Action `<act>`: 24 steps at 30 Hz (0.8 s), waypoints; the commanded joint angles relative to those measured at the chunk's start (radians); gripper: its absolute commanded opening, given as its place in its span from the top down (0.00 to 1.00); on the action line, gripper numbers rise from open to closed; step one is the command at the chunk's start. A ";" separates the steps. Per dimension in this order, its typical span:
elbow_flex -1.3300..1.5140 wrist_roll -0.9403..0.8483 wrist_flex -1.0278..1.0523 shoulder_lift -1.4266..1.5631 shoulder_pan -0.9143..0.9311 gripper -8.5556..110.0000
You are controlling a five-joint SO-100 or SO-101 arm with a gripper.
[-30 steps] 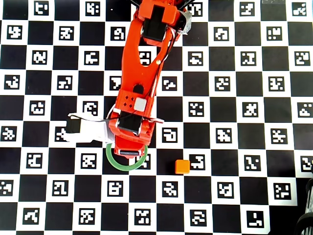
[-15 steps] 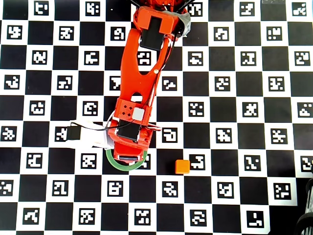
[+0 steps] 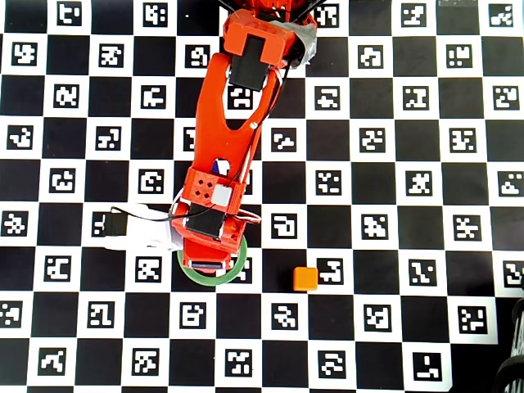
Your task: Grab the red cube then put it in the green circle then put the blue cube on top and finally the orange cube on top
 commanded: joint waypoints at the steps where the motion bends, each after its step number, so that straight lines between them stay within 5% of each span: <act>1: -0.094 0.000 -0.009 0.031 0.005 0.85; 13: -0.080 0.011 -0.009 0.029 0.000 0.84; 24: -0.077 0.009 0.006 0.040 0.005 0.72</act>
